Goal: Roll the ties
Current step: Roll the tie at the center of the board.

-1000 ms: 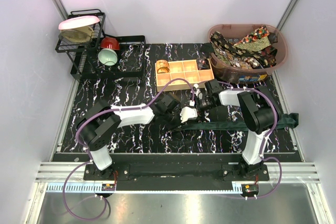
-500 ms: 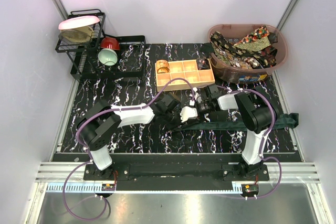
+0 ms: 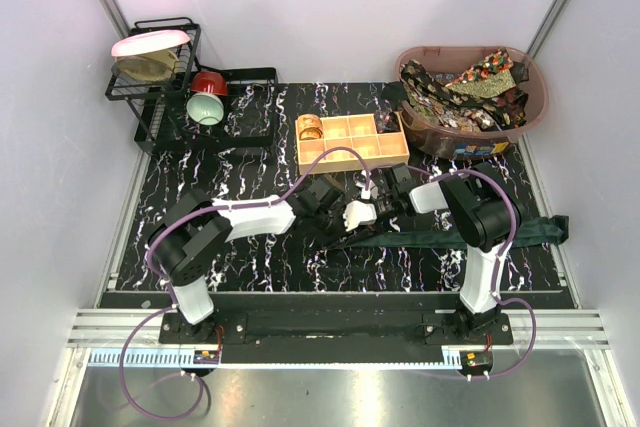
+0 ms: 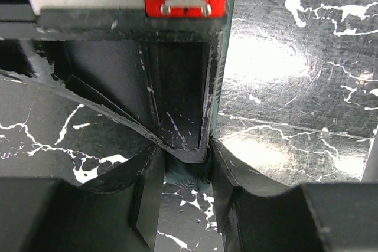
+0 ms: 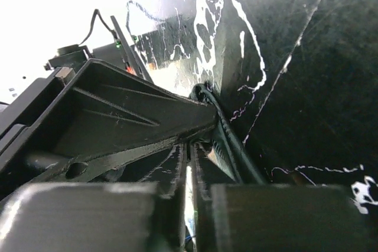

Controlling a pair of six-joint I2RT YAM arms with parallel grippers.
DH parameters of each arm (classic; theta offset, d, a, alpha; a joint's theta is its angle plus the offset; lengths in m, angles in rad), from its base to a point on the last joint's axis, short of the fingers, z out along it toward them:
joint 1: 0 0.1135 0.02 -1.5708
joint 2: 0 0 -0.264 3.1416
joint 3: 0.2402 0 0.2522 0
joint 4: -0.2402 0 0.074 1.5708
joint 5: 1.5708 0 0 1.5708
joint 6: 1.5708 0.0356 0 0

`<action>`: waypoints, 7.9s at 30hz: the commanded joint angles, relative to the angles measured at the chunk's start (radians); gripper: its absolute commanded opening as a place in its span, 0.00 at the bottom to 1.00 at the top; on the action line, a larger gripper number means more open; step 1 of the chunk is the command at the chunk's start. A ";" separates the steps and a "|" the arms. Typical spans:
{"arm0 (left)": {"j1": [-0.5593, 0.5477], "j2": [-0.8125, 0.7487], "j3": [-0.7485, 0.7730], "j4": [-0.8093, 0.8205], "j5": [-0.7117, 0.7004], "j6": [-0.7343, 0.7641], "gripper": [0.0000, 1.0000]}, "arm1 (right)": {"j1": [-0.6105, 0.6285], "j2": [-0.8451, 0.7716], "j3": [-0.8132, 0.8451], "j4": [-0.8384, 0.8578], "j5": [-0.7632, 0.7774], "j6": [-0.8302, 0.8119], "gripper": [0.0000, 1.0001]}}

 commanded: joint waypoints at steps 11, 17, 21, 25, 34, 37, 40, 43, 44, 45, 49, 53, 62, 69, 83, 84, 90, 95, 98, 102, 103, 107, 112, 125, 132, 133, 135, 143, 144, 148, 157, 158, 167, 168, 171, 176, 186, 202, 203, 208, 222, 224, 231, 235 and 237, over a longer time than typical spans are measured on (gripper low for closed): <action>0.077 -0.096 -0.109 0.164 0.157 0.000 0.71 | -0.029 0.132 0.079 -0.214 0.116 -0.149 0.00; 0.155 -0.191 -0.271 0.416 0.249 -0.023 0.81 | -0.037 0.132 0.088 -0.237 0.112 -0.158 0.00; 0.170 -0.162 -0.298 0.436 0.295 0.047 0.81 | -0.037 0.121 0.092 -0.243 0.101 -0.167 0.00; 0.167 -0.118 -0.273 0.433 0.329 0.088 0.78 | -0.037 0.109 0.097 -0.241 0.089 -0.173 0.00; 0.141 -0.015 -0.186 0.370 0.247 0.149 0.69 | -0.037 0.066 0.128 -0.267 0.057 -0.209 0.00; 0.134 0.005 -0.166 0.346 0.231 0.160 0.61 | -0.037 0.066 0.134 -0.278 0.049 -0.226 0.00; 0.118 0.016 -0.163 0.317 0.228 0.198 0.63 | -0.035 0.065 0.142 -0.284 0.043 -0.229 0.00; 0.095 0.024 -0.152 0.285 0.217 0.213 0.59 | -0.035 0.062 0.151 -0.291 0.037 -0.236 0.00; 0.094 0.025 -0.149 0.278 0.214 0.209 0.57 | -0.032 0.060 0.154 -0.295 0.038 -0.236 0.00; 0.092 0.025 -0.147 0.272 0.208 0.209 0.55 | -0.034 0.055 0.160 -0.301 0.038 -0.239 0.00; 0.080 0.018 -0.141 0.236 0.197 0.210 0.50 | -0.032 0.048 0.178 -0.317 0.037 -0.250 0.00; 0.077 0.021 -0.135 0.216 0.170 0.180 0.31 | -0.031 0.037 0.195 -0.341 0.043 -0.273 0.00; 0.077 0.027 -0.146 0.200 0.134 0.097 0.24 | -0.031 -0.007 0.178 -0.363 0.075 -0.261 0.43; 0.077 0.031 -0.144 0.214 0.125 0.049 0.24 | -0.026 0.012 0.132 -0.260 0.040 -0.175 0.31; 0.077 0.027 -0.156 0.145 0.155 0.124 0.37 | -0.026 0.023 0.238 -0.462 0.139 -0.367 0.00; 0.077 0.028 -0.155 0.142 0.153 0.126 0.37 | -0.024 0.047 0.238 -0.465 0.144 -0.368 0.00; 0.080 0.012 -0.158 0.148 0.150 0.120 0.51 | -0.024 0.129 0.247 -0.470 0.193 -0.362 0.00; 0.109 -0.059 -0.219 0.254 0.188 0.052 0.65 | -0.018 0.141 0.261 -0.491 0.241 -0.358 0.00; 0.120 -0.091 -0.265 0.320 0.205 0.048 0.68 | -0.015 0.144 0.263 -0.495 0.250 -0.359 0.00; 0.132 -0.078 -0.276 0.338 0.211 0.052 0.68 | -0.008 0.143 0.263 -0.495 0.248 -0.365 0.00; 0.135 -0.065 -0.272 0.340 0.220 0.052 0.67 | -0.008 0.143 0.263 -0.496 0.248 -0.365 0.00; 0.141 -0.041 -0.261 0.335 0.231 0.074 0.61 | -0.008 0.147 0.264 -0.496 0.250 -0.362 0.00; 0.147 -0.045 -0.249 0.323 0.251 0.086 0.43 | -0.008 0.158 0.269 -0.496 0.247 -0.362 0.00; 0.085 -0.079 -0.146 0.311 0.303 -0.031 0.36 | 0.003 0.178 0.273 -0.482 0.262 -0.347 0.00; 0.057 0.005 -0.118 0.344 0.260 -0.044 0.36 | 0.002 0.181 0.272 -0.473 0.250 -0.339 0.00; 0.058 0.017 -0.111 0.343 0.256 -0.044 0.36 | 0.002 0.180 0.272 -0.475 0.250 -0.338 0.00; 0.057 0.045 -0.109 0.338 0.234 -0.038 0.36 | 0.002 0.178 0.270 -0.472 0.245 -0.338 0.00; 0.057 0.084 -0.107 0.237 0.150 0.018 0.36 | 0.002 0.143 0.252 -0.439 0.184 -0.316 0.00; 0.054 0.087 -0.098 0.202 0.121 0.023 0.35 | 0.002 0.137 0.250 -0.432 0.179 -0.307 0.00; 0.045 0.103 -0.032 0.065 0.063 0.040 0.32 | -0.015 0.076 0.247 -0.441 0.155 -0.285 0.12; 0.022 0.142 0.046 -0.048 0.006 0.051 0.26 | -0.110 -0.038 0.249 -0.565 0.094 -0.325 0.26; 0.020 0.145 0.052 -0.064 0.001 0.048 0.27 | -0.112 -0.044 0.238 -0.559 0.086 -0.325 0.28; 0.003 0.151 0.118 -0.160 -0.043 0.054 0.28 | -0.110 -0.017 0.175 -0.388 0.015 -0.233 0.34; -0.001 0.154 0.120 -0.162 -0.046 0.054 0.28 | -0.109 -0.015 0.169 -0.377 0.015 -0.229 0.34; -0.006 0.166 0.121 -0.171 -0.039 0.049 0.28 | -0.101 -0.008 0.152 -0.340 0.018 -0.216 0.34; -0.009 0.173 0.126 -0.171 -0.042 0.049 0.28 | -0.078 -0.012 0.122 -0.292 0.012 -0.192 0.34; -0.007 0.163 0.126 -0.180 -0.024 0.055 0.34 | -0.067 0.014 0.131 -0.330 0.121 -0.213 0.00; 0.117 0.038 -0.032 0.149 0.239 0.075 0.69 | -0.116 0.054 0.197 -0.603 0.256 -0.318 0.00; 0.126 0.033 -0.050 0.175 0.257 0.069 0.70 | -0.119 0.054 0.194 -0.605 0.253 -0.316 0.00; 0.141 0.021 -0.153 0.399 0.332 0.000 0.71 | -0.133 0.074 0.194 -0.613 0.276 -0.318 0.00; 0.126 0.151 -0.264 0.861 0.357 -0.162 0.63 | -0.138 0.131 0.186 -0.611 0.310 -0.327 0.00; 0.118 0.180 -0.265 0.887 0.351 -0.173 0.60 | -0.141 0.137 0.185 -0.611 0.310 -0.327 0.00; 0.101 0.212 -0.308 0.963 0.352 -0.158 0.52 | -0.143 0.150 0.186 -0.608 0.311 -0.325 0.00; 0.101 0.191 -0.298 0.874 0.331 -0.100 0.45 | -0.143 0.147 0.183 -0.602 0.310 -0.325 0.00; 0.101 0.171 -0.272 0.749 0.297 -0.078 0.36 | -0.143 0.146 0.183 -0.600 0.296 -0.328 0.00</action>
